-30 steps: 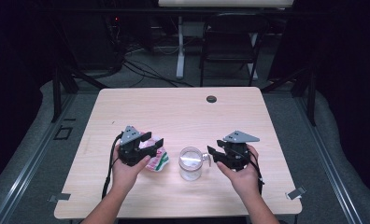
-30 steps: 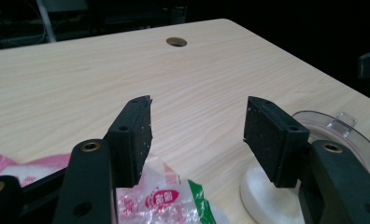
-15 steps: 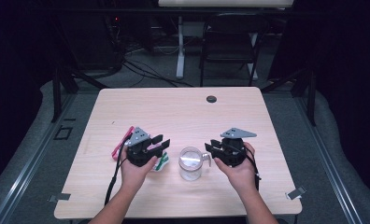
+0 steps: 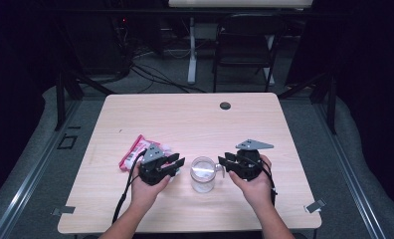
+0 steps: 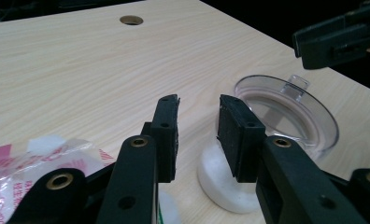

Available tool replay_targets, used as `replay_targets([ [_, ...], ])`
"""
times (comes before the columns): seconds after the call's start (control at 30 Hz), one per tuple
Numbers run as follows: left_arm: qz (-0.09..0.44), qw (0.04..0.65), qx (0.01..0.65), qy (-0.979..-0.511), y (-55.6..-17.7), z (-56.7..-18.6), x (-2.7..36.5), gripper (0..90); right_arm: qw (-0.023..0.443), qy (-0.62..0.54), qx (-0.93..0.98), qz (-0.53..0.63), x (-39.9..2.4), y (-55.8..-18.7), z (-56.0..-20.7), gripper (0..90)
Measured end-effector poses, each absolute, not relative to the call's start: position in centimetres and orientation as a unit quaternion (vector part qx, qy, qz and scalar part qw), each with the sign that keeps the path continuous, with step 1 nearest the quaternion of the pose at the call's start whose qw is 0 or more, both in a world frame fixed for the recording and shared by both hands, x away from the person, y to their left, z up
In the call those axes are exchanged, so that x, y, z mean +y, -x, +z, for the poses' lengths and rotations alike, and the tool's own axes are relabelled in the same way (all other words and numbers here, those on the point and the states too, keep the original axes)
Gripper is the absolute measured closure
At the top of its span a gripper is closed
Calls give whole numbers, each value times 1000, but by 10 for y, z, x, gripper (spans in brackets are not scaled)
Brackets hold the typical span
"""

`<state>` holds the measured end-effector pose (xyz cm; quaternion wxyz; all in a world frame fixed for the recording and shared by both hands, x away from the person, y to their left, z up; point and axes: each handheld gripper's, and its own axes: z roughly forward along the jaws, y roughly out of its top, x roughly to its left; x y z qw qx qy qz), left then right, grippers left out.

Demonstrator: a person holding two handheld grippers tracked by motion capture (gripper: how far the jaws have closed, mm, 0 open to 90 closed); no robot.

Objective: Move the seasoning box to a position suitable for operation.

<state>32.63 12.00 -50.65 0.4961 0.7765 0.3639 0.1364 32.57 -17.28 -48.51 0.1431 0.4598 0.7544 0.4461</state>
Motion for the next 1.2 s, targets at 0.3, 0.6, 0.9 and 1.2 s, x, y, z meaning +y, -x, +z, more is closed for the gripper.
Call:
replay_targets([
  [0.3, 127, 487, 355, -788, -322, -509, 114, 724, 126, -456, 757, 451, -178, -325, -484, 721],
  [0.6, 119, 483, 352, -793, -321, -513, 109, 773, 111, -439, 763, 461, -174, -323, -489, 735],
  [0.9, 104, 468, 351, -804, -320, -517, 104, 842, 125, -457, 753, 456, -173, -320, -489, 788],
  [1.2, 91, 446, 345, -821, -321, -522, 102, 900, 110, -465, 757, 446, -171, -322, -494, 830],
])
